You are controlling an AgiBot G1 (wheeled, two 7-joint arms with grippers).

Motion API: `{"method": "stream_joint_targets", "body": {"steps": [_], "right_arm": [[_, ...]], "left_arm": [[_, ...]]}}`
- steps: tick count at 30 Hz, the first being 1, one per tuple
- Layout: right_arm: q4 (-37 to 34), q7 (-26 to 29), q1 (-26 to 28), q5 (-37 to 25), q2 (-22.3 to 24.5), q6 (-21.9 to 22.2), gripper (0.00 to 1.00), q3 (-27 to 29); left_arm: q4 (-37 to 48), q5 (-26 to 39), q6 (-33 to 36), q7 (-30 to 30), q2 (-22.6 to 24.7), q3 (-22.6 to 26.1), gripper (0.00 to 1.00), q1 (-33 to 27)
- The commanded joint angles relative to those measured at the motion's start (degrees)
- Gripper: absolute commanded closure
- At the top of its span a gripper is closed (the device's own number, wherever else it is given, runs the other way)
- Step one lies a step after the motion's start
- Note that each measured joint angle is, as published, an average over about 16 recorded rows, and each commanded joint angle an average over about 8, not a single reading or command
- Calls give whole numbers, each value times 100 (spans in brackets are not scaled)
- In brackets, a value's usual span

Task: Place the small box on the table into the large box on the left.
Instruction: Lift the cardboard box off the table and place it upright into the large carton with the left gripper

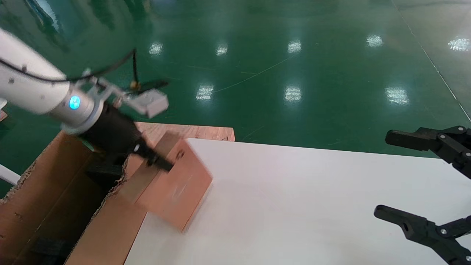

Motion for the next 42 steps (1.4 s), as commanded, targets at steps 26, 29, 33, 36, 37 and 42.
{"method": "stream_joint_targets", "body": {"steps": [26,29,33,36,37,42], "right_arm": [[0,0,0,1,0,0,0,-1],[0,-1,0,1,0,0,0,-1],[0,-1,0,1,0,0,0,-1],[0,-1,0,1,0,0,0,-1],[0,-1,0,1,0,0,0,-1],[0,-1,0,1,1,1,0,-2]], "left_arm": [[1010,1936,1341,1272,-514,62,100,-2688],[843,1975,1332,1090,-752,199,100,-2623],[690,1967,1199,877,-1046,382,100,-2356],[640,1923,965,766,-1250,509,100,-2029],[637,1893,862,742,-1310,547,100,-1903],[713,1635,311,737,-1513,724,100,-1226]]}}
